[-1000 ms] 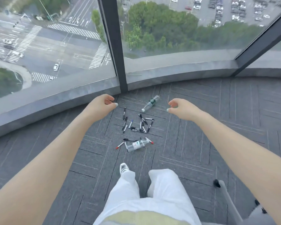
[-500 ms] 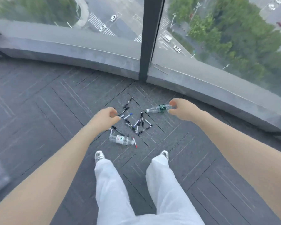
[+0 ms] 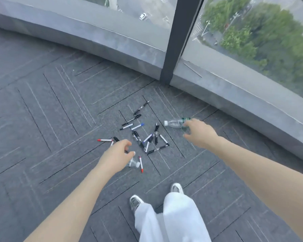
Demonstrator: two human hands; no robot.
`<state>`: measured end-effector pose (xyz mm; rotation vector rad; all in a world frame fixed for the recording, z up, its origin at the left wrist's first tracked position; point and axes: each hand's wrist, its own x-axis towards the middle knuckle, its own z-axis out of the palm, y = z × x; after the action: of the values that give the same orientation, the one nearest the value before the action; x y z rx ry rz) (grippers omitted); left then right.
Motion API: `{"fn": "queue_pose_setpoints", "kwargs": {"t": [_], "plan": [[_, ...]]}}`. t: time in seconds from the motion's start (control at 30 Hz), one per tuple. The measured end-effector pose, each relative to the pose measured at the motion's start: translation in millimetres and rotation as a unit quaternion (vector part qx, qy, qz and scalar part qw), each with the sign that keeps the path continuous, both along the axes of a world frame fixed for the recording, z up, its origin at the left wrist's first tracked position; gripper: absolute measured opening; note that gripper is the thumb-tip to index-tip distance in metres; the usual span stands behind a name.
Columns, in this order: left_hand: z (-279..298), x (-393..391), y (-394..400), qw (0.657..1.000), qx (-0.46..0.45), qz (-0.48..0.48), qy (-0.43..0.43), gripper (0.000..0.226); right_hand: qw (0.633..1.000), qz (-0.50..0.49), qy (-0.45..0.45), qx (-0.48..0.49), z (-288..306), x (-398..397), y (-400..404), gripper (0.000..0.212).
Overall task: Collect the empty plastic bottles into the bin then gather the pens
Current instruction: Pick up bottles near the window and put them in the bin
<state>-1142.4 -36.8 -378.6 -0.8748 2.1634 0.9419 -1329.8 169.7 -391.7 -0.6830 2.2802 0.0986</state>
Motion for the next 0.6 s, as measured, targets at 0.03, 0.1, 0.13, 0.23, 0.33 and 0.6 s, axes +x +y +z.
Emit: {"fn": "queue_pose_setpoints", "kwargs": {"t": [0.03, 0.1, 0.13, 0.23, 0.33, 0.6], "plan": [[-26, 8, 1, 1.000, 0.009, 0.025, -0.003, 0.036, 1.000, 0.018, 0.007, 0.010, -26, 2, 3, 0.044], [-75, 31, 6, 0.998, 0.026, 0.059, -0.014, 0.034, 0.998, 0.055, 0.021, 0.038, -75, 7, 10, 0.046], [-97, 43, 10, 0.997, 0.033, 0.069, -0.021, 0.034, 0.996, 0.069, 0.029, 0.049, -98, 9, 13, 0.048], [-157, 74, 17, 0.995, 0.029, 0.085, -0.040, 0.036, 0.992, 0.089, 0.067, 0.051, -162, 6, 20, 0.055], [-206, 79, 20, 0.996, -0.001, 0.075, -0.043, 0.039, 0.988, 0.092, 0.092, 0.083, -219, -7, 21, 0.074], [-306, 48, 14, 0.995, -0.059, 0.070, 0.037, 0.038, 0.982, 0.007, 0.150, 0.114, -336, -60, 26, 0.104]]}}
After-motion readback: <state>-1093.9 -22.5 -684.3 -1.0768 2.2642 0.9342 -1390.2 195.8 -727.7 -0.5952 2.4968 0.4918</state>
